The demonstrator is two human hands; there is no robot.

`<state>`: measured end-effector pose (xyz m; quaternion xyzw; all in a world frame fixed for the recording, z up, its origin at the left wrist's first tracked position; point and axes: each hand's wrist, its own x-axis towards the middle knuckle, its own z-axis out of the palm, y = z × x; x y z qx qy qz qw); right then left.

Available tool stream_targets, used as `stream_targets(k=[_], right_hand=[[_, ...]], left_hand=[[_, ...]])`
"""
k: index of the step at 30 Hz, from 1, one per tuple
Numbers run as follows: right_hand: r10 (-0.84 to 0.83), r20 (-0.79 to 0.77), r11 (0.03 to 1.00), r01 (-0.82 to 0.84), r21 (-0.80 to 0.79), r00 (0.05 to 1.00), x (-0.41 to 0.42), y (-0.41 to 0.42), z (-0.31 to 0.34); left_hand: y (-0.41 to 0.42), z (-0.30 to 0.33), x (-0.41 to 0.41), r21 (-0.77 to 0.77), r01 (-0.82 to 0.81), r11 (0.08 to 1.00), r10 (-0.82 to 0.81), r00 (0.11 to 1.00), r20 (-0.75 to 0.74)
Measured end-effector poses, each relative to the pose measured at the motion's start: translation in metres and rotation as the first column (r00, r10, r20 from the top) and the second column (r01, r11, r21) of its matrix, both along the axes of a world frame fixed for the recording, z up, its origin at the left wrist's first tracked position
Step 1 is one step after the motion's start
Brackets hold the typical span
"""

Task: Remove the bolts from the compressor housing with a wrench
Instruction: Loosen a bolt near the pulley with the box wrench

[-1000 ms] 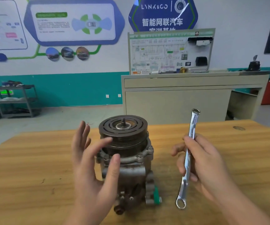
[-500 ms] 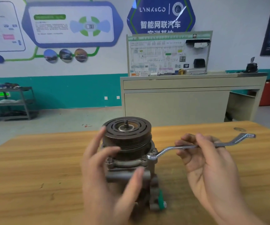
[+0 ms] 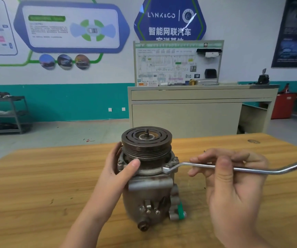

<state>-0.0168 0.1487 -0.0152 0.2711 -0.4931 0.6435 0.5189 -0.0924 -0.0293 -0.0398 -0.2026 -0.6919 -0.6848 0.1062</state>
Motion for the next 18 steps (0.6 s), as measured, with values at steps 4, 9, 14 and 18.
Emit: stream_targets(k=[4,9,14,18], right_hand=[[-0.028,-0.021,0.997,0.029,0.065,0.999,0.0,0.003,0.005],[-0.056,0.005,0.991,0.055,0.125,0.998,-0.002,0.0,0.003],[-0.227,-0.059,0.94,0.235,0.246,0.972,0.002,-0.008,0.0],[-0.421,-0.096,0.871,0.432,0.234,0.902,0.001,-0.03,-0.009]], left_hand=[[-0.002,0.003,0.001,-0.122,-0.014,0.992,0.013,1.0,-0.006],[0.003,0.004,0.005,-0.096,-0.065,0.993,0.065,0.998,-0.008],[0.013,-0.001,0.014,-0.062,-0.144,0.988,0.14,0.989,-0.056],[0.015,0.0,0.017,-0.042,-0.179,0.983,0.176,0.982,-0.072]])
